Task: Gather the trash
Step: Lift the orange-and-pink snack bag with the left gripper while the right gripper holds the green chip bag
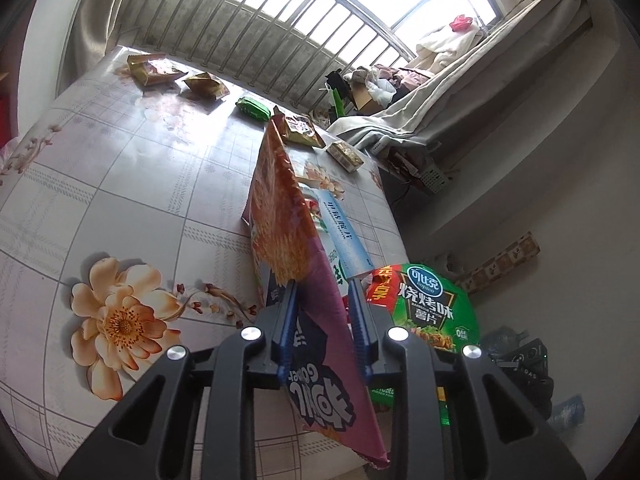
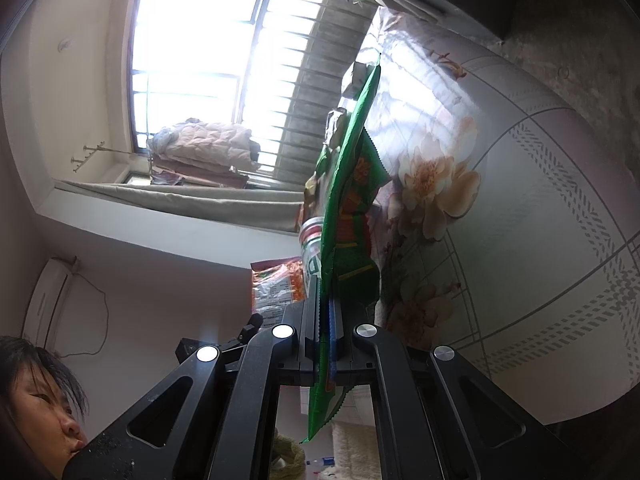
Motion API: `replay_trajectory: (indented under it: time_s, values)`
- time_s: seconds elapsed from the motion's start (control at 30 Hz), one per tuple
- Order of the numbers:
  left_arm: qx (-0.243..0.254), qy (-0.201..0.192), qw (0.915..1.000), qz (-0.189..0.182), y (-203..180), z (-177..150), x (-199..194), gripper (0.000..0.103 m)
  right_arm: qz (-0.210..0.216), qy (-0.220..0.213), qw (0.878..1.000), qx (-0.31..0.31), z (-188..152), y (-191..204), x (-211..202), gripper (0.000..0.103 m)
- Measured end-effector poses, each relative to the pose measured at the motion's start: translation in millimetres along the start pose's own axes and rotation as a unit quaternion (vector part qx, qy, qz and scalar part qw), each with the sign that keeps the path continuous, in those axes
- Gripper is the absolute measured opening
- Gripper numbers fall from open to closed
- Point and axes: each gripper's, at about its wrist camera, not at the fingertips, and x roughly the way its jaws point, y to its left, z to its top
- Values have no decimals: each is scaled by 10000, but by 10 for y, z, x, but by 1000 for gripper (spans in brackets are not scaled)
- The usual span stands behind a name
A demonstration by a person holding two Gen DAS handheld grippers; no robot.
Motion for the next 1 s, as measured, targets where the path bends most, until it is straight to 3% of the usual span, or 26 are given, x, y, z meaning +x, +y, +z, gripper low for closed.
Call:
replay_trajectory:
  time_s: [0.33, 0.77, 1.0]
  values:
    - [164, 12, 9986, 504, 25, -13, -63, 6, 25, -46, 10000, -52, -4, 33, -22, 2]
    - [423, -364, 9961, 685, -44, -43, -454, 2, 114, -164, 9995, -239, -34, 117, -167, 2]
    - [616, -588, 9948, 555, -217, 19, -615, 2, 222, -228, 9989, -346, -61, 190, -244, 1]
